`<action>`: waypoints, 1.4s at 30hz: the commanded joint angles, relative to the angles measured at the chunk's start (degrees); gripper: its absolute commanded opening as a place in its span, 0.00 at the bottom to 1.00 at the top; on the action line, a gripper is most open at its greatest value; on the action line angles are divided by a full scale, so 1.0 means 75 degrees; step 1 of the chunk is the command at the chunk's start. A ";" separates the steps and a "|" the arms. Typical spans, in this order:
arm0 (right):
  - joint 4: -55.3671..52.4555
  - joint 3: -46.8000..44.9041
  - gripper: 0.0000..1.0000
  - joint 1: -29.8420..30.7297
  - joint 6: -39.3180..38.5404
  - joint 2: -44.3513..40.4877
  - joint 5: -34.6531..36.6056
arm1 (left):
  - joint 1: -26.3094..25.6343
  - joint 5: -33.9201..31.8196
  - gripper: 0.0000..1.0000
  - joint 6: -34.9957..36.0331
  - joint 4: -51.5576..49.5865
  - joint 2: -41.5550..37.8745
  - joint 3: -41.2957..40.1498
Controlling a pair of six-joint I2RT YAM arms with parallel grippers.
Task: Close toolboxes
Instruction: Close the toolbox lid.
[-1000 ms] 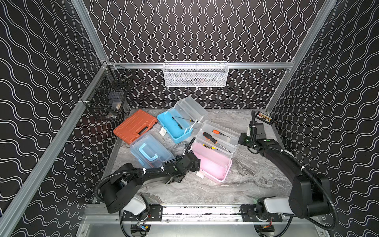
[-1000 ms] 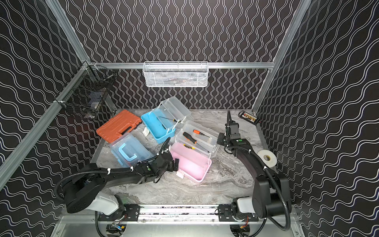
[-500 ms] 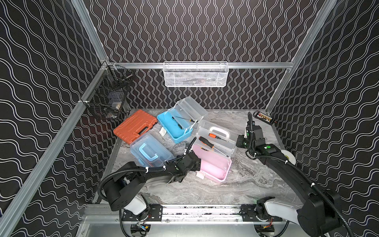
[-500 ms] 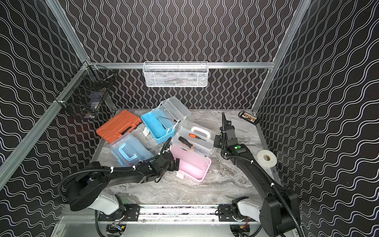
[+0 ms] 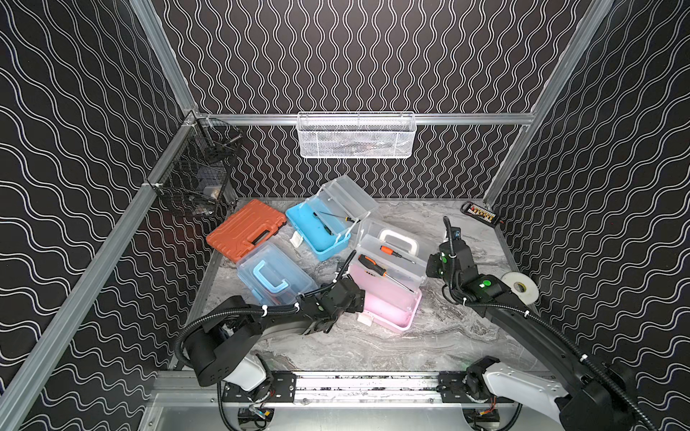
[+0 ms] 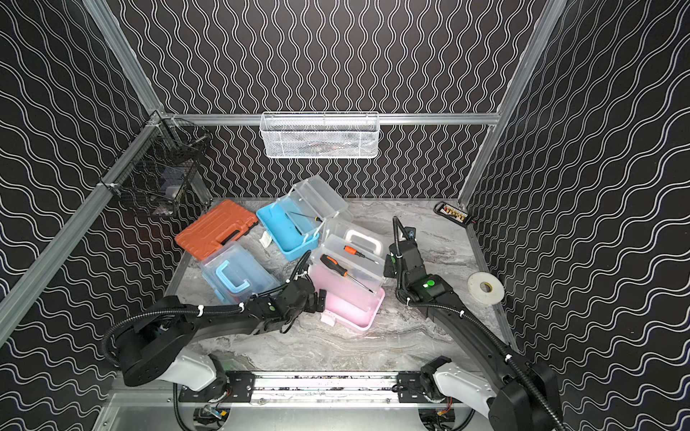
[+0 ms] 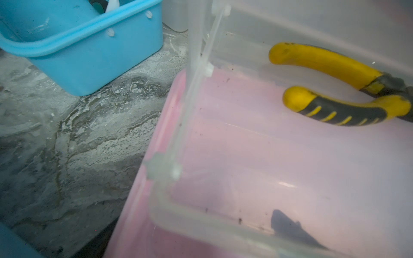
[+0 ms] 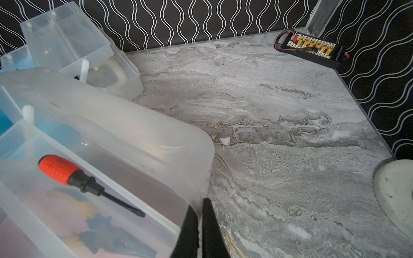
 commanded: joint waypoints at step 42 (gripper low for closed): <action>-0.2022 0.0091 0.02 0.4150 0.2104 0.0489 0.1577 | -0.0009 -0.0048 0.99 0.0202 0.0082 -0.0740 -0.0559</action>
